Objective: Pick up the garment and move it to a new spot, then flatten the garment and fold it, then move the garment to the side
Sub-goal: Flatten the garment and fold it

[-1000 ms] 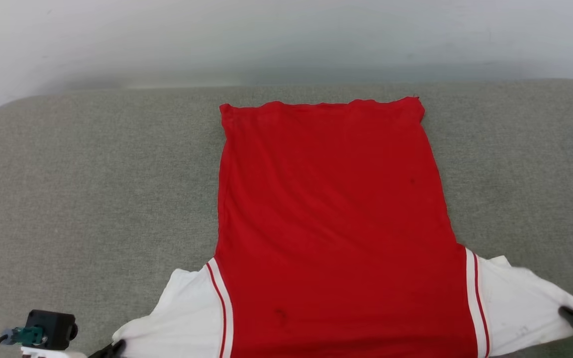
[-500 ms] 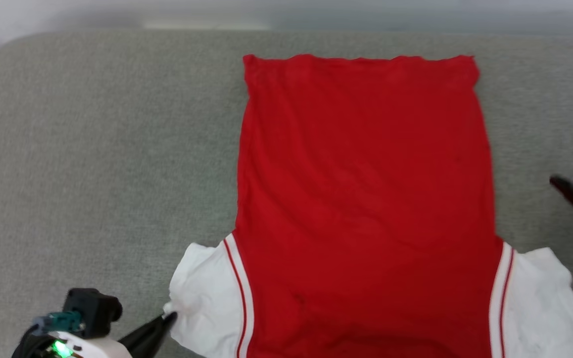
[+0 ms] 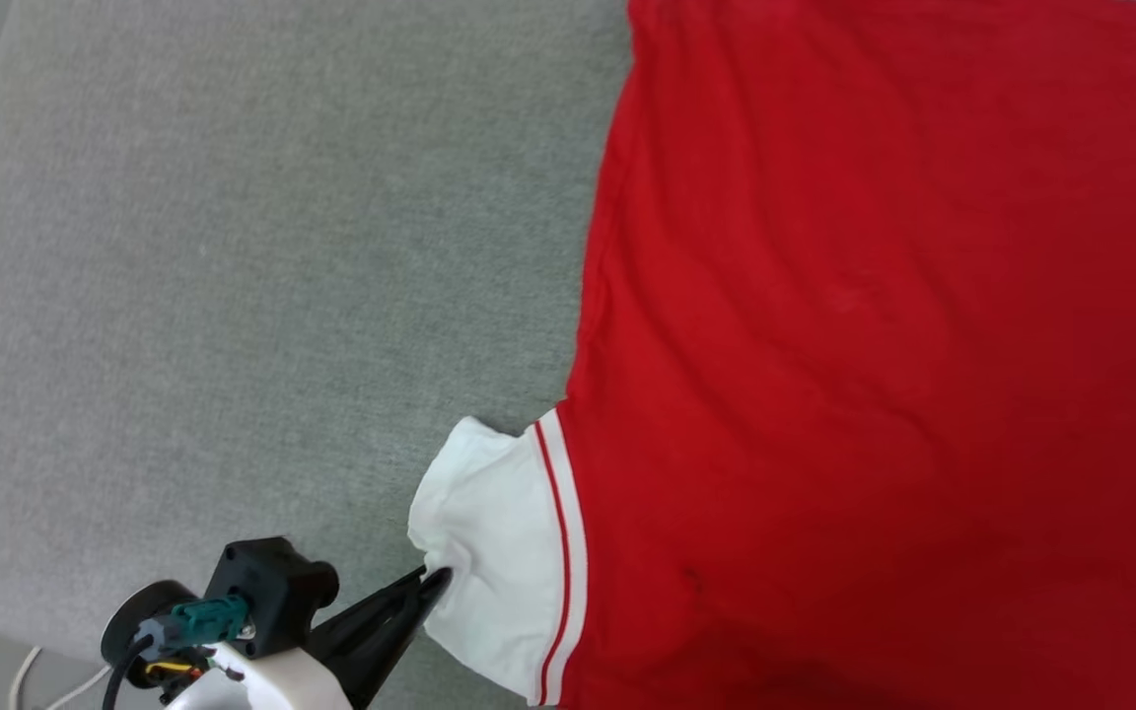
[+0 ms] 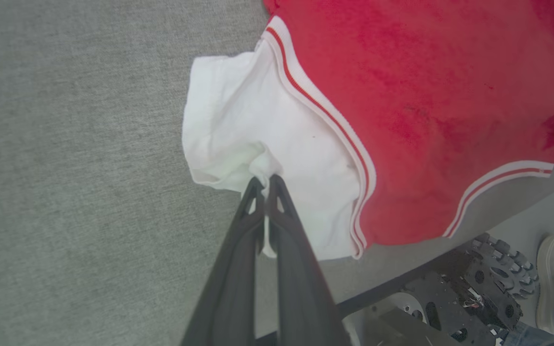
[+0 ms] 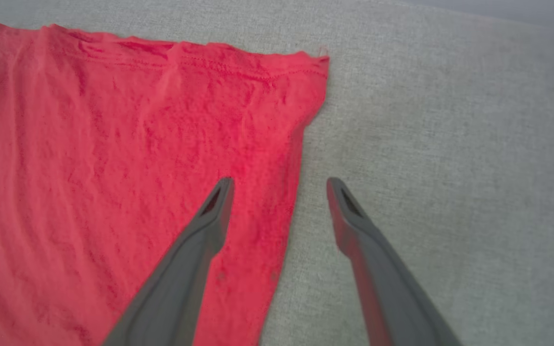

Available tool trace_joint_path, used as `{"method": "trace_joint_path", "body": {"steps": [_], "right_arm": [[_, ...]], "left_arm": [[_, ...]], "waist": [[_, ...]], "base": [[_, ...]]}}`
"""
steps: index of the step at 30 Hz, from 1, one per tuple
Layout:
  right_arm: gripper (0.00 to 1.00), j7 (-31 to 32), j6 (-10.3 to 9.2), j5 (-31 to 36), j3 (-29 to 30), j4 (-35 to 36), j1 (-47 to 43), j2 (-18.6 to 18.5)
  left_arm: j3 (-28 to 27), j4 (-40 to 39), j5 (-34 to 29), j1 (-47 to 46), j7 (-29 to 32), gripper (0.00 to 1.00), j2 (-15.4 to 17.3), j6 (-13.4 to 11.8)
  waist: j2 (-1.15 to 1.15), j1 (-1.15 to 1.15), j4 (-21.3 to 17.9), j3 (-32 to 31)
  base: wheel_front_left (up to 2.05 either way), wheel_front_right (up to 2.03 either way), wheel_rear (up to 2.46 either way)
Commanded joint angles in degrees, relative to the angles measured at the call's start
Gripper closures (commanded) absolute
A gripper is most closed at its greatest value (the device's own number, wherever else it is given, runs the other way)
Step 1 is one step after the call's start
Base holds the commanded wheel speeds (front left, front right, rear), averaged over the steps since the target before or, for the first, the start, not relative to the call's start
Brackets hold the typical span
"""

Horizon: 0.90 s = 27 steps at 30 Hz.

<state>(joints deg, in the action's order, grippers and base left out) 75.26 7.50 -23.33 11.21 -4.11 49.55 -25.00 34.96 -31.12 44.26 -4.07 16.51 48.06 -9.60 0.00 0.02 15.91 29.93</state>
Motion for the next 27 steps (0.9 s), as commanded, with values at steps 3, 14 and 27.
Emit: {"method": "trace_joint_path", "body": {"steps": [3, 14, 27], "right_arm": [[0.0, 1.9, -0.02, 3.4, 1.0, -3.2, 5.0, -0.6], [0.0, 2.8, -0.02, 11.0, 1.2, -10.3, 10.5, -2.8], [1.0, 2.1, -0.02, 10.2, 0.6, -13.1, 4.8, -2.8]], "left_arm": [[0.9, -1.0, -1.4, -2.2, 0.4, 1.0, -1.3, 0.6], [3.1, -1.1, -2.6, -5.1, -0.1, 1.0, -4.7, 2.2], [3.2, 1.3, -2.1, -5.4, -0.7, 1.0, -5.2, 2.4]], "waist": [[0.0, -0.02, 4.9, 4.9], [0.0, -0.02, 9.5, 8.5], [0.0, -0.02, 9.2, 6.4]], "base": [[0.0, 0.0, 0.0], [0.0, 0.0, 0.0], [0.0, 0.0, 0.0]]}}
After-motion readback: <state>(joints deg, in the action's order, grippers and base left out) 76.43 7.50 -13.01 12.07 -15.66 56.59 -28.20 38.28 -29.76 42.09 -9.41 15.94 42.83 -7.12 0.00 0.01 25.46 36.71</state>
